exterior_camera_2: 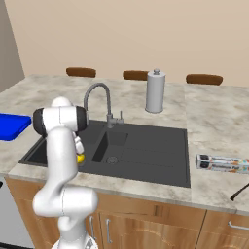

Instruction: Pick up all produce items and place them in the sink. Turn on the sink faucet to wash them. Then turn the sink off and put them in the tray.

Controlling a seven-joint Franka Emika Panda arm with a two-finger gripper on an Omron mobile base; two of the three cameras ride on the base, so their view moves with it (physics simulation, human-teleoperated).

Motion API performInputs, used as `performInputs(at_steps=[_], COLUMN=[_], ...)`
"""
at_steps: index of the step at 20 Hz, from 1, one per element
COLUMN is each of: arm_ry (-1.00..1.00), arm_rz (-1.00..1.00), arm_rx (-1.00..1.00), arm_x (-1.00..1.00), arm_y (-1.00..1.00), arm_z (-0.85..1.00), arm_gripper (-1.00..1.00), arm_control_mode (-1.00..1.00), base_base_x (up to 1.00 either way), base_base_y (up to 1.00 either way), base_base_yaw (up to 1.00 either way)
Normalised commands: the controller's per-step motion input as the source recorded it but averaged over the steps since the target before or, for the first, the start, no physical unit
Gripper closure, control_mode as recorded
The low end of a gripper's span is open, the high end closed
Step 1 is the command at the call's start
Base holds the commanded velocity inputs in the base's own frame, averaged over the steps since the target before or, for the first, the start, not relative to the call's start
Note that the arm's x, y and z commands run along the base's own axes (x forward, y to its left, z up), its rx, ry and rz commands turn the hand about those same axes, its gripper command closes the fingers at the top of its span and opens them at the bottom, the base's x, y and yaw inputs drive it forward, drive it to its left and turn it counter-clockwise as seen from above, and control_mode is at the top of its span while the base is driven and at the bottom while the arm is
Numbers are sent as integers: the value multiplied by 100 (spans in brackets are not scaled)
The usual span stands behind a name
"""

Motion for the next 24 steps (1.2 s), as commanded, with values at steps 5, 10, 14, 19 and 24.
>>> performInputs(at_steps=[5,10,14,19,24], arm_ry=[0,0,1,1,2], arm_rz=[0,0,0,0,0], arm_rx=[0,0,0,0,0], arm_x=[-15,-31,-38,-48,-54], arm_y=[0,0,0,0,-9], arm_z=[57,52,43,44,44], arm_gripper=[-100,-100,-100,-100,-100], arm_control_mode=[-100,-100,-100,-100,-100], base_base_x=[0,0,0,0,0], base_base_y=[0,0,0,0,0], base_base_yaw=[0,0,0,0,0])
